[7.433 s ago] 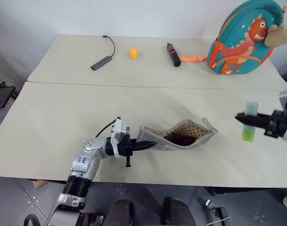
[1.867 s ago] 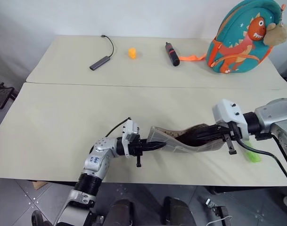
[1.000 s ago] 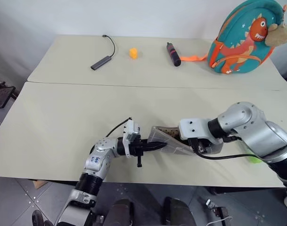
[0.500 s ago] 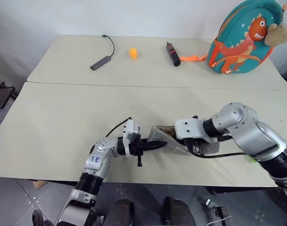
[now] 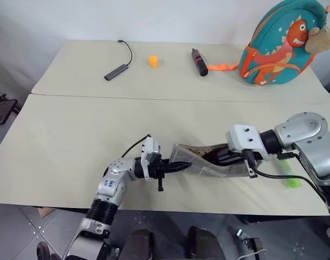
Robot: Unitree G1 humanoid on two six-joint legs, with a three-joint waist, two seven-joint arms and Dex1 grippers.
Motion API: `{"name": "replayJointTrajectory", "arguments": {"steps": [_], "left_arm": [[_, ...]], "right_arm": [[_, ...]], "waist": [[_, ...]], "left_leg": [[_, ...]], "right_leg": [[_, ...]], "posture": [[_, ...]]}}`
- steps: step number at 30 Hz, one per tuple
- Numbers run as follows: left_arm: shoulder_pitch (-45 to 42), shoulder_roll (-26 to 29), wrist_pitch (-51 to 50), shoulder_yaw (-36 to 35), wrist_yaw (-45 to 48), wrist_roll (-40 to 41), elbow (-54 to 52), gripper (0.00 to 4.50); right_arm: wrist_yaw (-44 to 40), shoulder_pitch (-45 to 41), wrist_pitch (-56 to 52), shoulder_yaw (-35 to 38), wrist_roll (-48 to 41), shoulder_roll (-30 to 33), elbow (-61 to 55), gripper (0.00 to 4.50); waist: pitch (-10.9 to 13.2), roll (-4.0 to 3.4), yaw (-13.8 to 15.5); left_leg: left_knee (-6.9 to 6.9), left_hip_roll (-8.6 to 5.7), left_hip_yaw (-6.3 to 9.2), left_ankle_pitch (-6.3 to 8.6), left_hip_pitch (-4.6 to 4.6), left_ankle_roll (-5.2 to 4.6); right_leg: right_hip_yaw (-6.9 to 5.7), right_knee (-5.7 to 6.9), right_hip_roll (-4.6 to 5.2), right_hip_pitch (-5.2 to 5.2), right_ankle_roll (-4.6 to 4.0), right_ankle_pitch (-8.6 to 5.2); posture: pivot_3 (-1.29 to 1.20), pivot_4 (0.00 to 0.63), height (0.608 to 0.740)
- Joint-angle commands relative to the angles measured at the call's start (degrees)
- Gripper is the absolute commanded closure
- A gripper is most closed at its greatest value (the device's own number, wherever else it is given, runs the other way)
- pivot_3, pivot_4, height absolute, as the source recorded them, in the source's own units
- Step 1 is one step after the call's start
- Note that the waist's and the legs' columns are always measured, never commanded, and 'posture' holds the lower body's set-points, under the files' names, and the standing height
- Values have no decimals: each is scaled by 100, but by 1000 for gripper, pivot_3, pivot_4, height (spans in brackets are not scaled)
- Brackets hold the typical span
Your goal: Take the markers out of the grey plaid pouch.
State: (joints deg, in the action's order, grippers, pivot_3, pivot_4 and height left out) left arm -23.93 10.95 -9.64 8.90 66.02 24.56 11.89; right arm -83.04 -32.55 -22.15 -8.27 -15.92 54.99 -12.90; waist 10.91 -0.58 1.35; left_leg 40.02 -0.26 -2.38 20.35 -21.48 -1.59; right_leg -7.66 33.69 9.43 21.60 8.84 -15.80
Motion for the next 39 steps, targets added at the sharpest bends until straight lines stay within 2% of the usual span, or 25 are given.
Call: {"name": "replayJointTrajectory", "arguments": {"steps": [1, 5, 6, 9, 14, 21, 33, 36, 38, 39], "left_arm": [[71, 18, -15, -38, 1, 82, -211, 4500], [76, 34, -30, -34, 15, 89, -218, 4500], [65, 33, -28, -31, 21, 87, -205, 4500], [36, 19, -26, -29, 21, 85, -174, 4500], [3, -19, -18, -14, 16, 83, -148, 4500], [3, -49, -8, 14, 25, 76, -136, 4500], [-41, -111, 44, 39, 45, 57, -60, 4500], [-38, -109, 42, 36, 37, 58, -72, 4500], [-29, -93, 36, 26, 39, 60, -86, 4500], [-24, -83, 37, 23, 44, 58, -90, 4500]], "right_arm": [[-57, 202, 381, 366, -315, -27, -42, 4449], [197, 112, -105, 80, -29, 112, -147, 4449], [343, 29, -327, -7, 52, 79, -172, 4284], [454, -91, -466, -260, 240, 39, -282, 3595], [512, -412, -1100, -836, 480, -26, -592, 1960], [498, -901, -1924, -1707, 911, -90, -836, 1960], [695, -926, -1995, -2825, 1982, -395, -436, 1960], [633, -907, -1916, -2783, 1996, -399, -448, 2500], [606, -923, -1908, -2602, 1846, -443, -539, 3022], [611, -937, -1887, -2497, 1779, -466, -572, 3420]], "waist": [[0, 0, 1], [0, 0, 1], [0, 0, 0], [0, 0, 0], [0, 0, -1], [0, -1, -1], [-1, 0, -14], [-2, 0, -12], [-3, 1, -12], [-3, 1, -13]], "left_leg": [[0, 0, 0, 0, 0, 0], [0, 1, 1, 0, 0, 0], [0, 2, 2, 0, 1, 0], [1, 3, 2, 0, 1, 0], [1, 2, 3, 0, 1, 1], [1, 2, 6, 0, 0, 1], [2, 1, 4, 0, 1, 1], [2, 1, 4, 0, 1, 1], [2, 1, 4, 0, 1, 1], [2, 1, 4, 0, 2, 1]], "right_leg": [[0, 0, 0, 0, 0, 0], [1, 0, 0, 0, 0, 0], [0, 0, 0, 0, 0, 0], [1, 0, 0, 0, 0, 0], [1, -2, 0, 0, 0, 0], [0, -2, 0, 1, 0, 0], [1, 0, -1, 1, 0, 0], [1, 0, -1, 1, 0, 0], [1, 0, -1, 1, 0, 0], [1, 1, -1, 0, 0, 0]], "posture": [[0, 150, 740], [0, 150, 740], [0, 150, 740], [0, 150, 740], [0, 150, 740], [0, 150, 740], [0, 150, 740], [0, 150, 740], [0, 150, 740], [0, 150, 740]]}}
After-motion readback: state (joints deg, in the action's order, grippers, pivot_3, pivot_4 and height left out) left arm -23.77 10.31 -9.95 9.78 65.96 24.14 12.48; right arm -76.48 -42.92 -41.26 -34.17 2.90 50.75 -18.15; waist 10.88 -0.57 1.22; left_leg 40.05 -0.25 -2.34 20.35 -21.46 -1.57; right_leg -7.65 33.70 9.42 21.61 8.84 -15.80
